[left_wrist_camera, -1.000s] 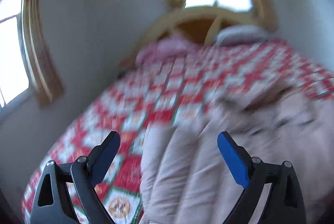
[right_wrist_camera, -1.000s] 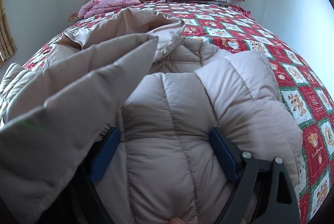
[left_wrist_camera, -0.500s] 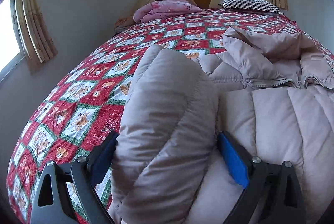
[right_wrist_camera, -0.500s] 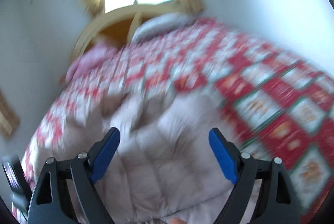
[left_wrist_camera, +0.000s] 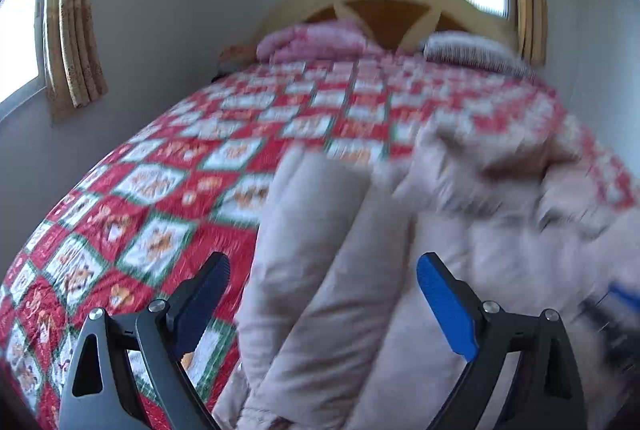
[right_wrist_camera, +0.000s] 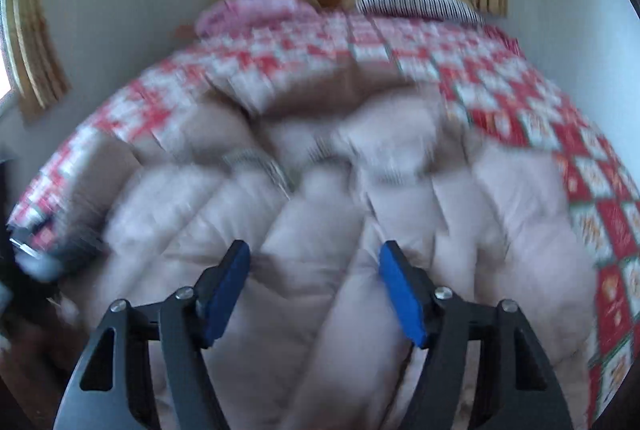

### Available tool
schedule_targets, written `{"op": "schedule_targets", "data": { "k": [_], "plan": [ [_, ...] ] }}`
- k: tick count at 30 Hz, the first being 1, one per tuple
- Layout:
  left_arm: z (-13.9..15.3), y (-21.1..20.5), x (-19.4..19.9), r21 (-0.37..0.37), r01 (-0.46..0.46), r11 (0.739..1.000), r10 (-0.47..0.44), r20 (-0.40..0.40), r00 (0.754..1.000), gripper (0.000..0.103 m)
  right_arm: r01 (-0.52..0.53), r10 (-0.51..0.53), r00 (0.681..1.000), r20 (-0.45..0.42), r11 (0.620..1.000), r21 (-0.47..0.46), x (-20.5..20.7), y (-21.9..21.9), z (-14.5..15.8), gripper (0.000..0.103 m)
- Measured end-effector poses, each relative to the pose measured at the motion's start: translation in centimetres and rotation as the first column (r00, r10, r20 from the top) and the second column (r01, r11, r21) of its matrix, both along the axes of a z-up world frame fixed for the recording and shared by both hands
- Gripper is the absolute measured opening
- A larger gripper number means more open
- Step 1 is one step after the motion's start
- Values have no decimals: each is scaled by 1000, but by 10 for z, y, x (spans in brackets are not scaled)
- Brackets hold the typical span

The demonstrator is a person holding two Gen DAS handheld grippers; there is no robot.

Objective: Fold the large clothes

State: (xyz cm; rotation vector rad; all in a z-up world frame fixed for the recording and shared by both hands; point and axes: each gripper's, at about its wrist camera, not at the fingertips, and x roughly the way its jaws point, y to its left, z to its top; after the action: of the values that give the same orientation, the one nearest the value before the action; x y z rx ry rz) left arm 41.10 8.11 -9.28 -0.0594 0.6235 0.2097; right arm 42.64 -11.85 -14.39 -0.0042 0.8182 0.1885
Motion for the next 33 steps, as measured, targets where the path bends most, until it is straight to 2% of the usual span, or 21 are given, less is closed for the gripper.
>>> {"op": "schedule_targets", "data": {
  "k": [2,4,5,9,10,11,14,16,24,33],
  "plan": [
    [13,-11,9,-40,34,999,-34,12,999,95,2,-2,1000,13,1000,6,-4,-6,-6,70],
    [13,-21,23,-39,56,998,-56,-15,998,95,5,-5,1000,13,1000,1,-3,-2,-9,70],
    [7,-25,35,-19,47,999,-48,-53,997,95,3,-3,1000,14,1000,-16,-5,0,-10,71],
    [-38,-14,69,75,-89,993,103,-211,972,95,0,0,1000,12,999,-36,-4,0,-14,71],
    [-50,-8,71,64,-108,992,120,-240,963,97,-1,1,1000,9,1000,-25,-5,-4,-15,71],
    [-60,2,70,-1,-117,993,113,-247,962,102,-1,1,1000,6,1000,-8,-6,-10,-16,71],
    [-70,21,65,-145,-133,980,95,-241,966,102,-3,3,1000,-3,1000,18,-9,-20,-19,72],
    [-74,24,65,-177,-134,975,88,-245,965,102,-5,5,1000,-6,1000,9,-9,-17,-20,73],
    [-78,20,67,-147,-132,980,90,-258,962,102,2,-2,1000,-12,999,-41,-9,-11,-24,74],
    [-78,21,67,-146,-130,981,90,-252,963,102,3,-3,1000,-12,999,-42,-9,-11,-25,74]
  ]
}}
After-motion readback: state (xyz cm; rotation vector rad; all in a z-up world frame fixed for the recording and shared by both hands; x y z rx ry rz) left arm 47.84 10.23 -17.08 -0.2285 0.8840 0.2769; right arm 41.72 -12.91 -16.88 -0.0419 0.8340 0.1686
